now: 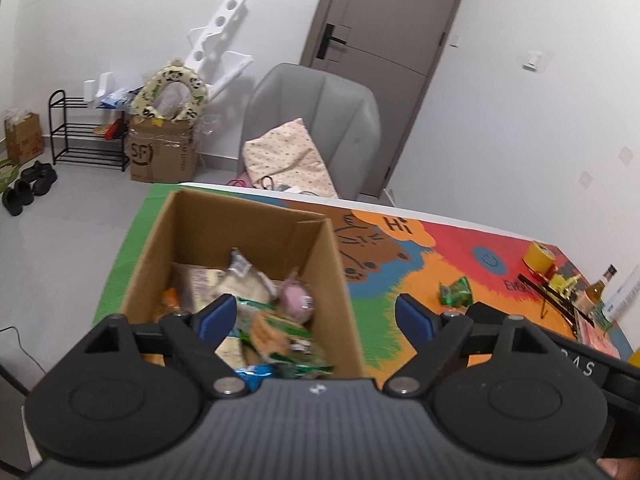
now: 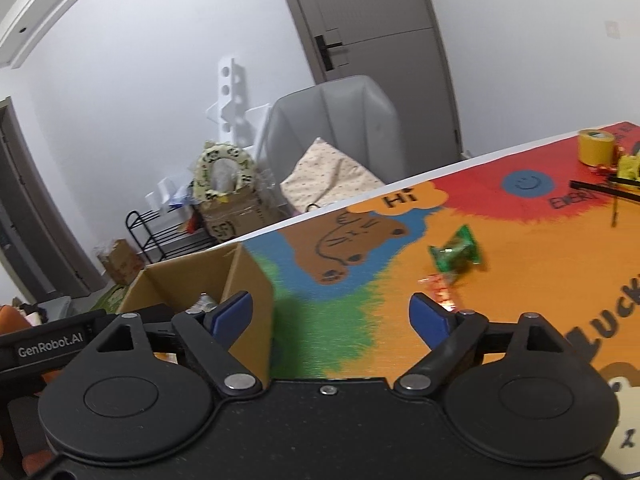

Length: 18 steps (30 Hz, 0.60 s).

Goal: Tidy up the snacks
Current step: 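Move both tools back toward the green candy and orange-red snack on the table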

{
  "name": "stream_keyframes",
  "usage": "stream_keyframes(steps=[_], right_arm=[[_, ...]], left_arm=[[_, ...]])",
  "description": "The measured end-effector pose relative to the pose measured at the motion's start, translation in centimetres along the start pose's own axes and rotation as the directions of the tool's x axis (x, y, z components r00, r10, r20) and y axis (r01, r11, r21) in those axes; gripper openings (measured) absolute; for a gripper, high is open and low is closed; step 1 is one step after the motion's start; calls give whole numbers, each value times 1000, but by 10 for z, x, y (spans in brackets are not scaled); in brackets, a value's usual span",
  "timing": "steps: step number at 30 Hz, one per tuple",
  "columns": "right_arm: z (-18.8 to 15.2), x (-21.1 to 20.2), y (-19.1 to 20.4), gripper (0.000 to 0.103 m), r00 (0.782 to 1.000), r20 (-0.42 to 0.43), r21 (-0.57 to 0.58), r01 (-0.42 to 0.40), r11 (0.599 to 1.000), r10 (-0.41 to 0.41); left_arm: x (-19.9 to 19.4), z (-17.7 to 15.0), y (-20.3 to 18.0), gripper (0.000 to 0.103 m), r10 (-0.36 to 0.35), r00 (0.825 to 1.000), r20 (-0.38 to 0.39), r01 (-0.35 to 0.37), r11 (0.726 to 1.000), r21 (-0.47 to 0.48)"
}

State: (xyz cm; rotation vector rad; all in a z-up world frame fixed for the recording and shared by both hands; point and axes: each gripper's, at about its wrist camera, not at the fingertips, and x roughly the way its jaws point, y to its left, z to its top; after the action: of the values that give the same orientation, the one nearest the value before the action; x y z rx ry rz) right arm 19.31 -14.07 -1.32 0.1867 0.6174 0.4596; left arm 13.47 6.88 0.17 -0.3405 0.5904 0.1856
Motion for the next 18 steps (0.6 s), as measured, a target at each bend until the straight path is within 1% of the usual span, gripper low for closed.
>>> stream_keyframes(steps=[2,8,18], right_arm=[[0,-3,-7,91,1000,6,5,13,1000,-13],[1,-12,-37,96,999,10,42,38,998,-38],[-3,-19,-80,97,998,-10,90,61,994,-61]], left_arm=[[2,-1,-8,86,-7,1000,-3,7,1000,8],[8,-6,-30,86,-28,999,-23,29,999,41],[15,-12,-59,86,-50,998,-35,53,995,90]])
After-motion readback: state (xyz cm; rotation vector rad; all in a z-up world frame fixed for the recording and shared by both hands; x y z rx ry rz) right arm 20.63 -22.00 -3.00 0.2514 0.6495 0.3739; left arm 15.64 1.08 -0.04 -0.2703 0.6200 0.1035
